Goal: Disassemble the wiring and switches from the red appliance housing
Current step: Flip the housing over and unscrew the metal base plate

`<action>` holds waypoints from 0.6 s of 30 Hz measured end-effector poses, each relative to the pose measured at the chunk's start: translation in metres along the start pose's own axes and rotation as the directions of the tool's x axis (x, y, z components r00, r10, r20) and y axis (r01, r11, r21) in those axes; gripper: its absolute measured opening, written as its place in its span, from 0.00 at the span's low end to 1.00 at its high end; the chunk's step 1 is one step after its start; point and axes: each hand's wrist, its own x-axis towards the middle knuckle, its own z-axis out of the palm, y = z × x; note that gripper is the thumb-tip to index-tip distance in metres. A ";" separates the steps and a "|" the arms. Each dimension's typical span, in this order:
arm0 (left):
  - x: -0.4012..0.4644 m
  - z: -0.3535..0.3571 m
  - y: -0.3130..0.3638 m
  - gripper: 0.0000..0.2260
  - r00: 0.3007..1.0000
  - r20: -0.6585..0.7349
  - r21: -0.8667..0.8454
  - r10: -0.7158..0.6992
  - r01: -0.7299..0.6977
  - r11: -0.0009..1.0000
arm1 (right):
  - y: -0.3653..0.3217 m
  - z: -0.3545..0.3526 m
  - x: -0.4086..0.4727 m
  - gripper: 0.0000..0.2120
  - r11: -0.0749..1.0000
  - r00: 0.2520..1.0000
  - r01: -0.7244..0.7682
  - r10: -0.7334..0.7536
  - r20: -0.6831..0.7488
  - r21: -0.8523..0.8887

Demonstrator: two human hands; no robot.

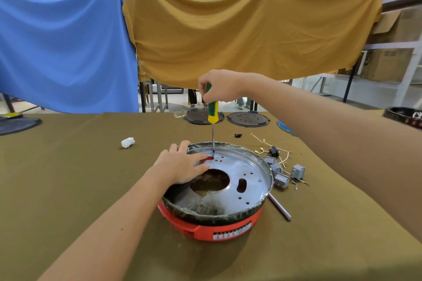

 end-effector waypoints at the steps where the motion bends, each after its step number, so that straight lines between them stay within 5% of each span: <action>1: 0.000 0.000 0.000 0.24 1.000 0.001 0.002 0.000 0.000 1.000 | 0.001 -0.003 -0.002 0.04 0.990 0.999 0.015 -0.021 0.042 0.138; 4: 0.001 0.001 -0.001 0.24 1.000 0.003 0.005 -0.003 0.003 1.000 | 0.001 -0.006 -0.006 0.09 0.981 0.997 0.003 -0.018 0.075 0.194; 9: 0.002 0.002 -0.001 0.24 1.000 0.002 -0.009 -0.006 0.006 1.000 | 0.010 0.000 -0.004 0.19 0.973 0.993 -0.109 0.097 -0.069 -0.202; 12: 0.002 0.003 -0.001 0.23 1.000 0.005 -0.018 -0.002 0.002 1.000 | 0.016 -0.004 -0.008 0.05 0.999 1.000 -0.001 0.001 0.015 0.032; 15: 0.002 0.002 -0.002 0.23 1.000 0.008 -0.022 -0.004 0.004 1.000 | 0.018 -0.010 -0.016 0.11 0.984 0.996 0.022 -0.037 0.087 0.175; 18: 0.002 0.001 -0.002 0.24 1.000 0.008 -0.025 -0.001 0.002 1.000 | 0.019 -0.008 -0.017 0.15 0.998 0.997 -0.046 0.043 0.059 0.053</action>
